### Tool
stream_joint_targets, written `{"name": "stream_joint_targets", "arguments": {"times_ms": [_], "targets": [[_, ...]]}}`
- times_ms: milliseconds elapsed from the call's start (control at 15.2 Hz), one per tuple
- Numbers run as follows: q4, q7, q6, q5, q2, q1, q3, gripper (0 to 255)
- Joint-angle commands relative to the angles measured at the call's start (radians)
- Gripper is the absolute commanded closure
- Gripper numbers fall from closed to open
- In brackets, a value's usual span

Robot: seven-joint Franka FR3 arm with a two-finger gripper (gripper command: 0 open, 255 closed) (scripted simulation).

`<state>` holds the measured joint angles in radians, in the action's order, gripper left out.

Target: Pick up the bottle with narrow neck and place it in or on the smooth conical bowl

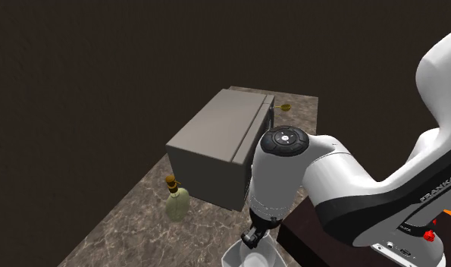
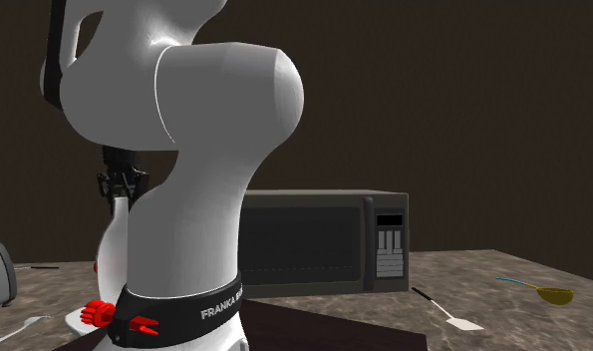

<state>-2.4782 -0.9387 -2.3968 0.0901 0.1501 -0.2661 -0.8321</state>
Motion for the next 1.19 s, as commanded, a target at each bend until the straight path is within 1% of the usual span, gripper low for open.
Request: {"name": "stream_joint_targets", "arguments": {"times_ms": [0, 66, 594, 660, 990, 1122], "targets": [[-0.009, -0.023, -0.032, -0.028, -0.029, 0.009, -0.011, 255], [-0.013, -0.033, -0.044, -0.041, -0.041, 0.012, -0.015, 255], [-0.013, -0.033, -0.044, -0.041, -0.041, 0.012, -0.014, 255], [-0.013, -0.033, -0.044, -0.041, -0.041, 0.012, -0.014, 0], [-0.013, -0.033, -0.044, -0.041, -0.041, 0.012, -0.014, 0], [0.009, 0.02, 0.033, 0.031, 0.033, -0.008, 0.006, 0]]}}
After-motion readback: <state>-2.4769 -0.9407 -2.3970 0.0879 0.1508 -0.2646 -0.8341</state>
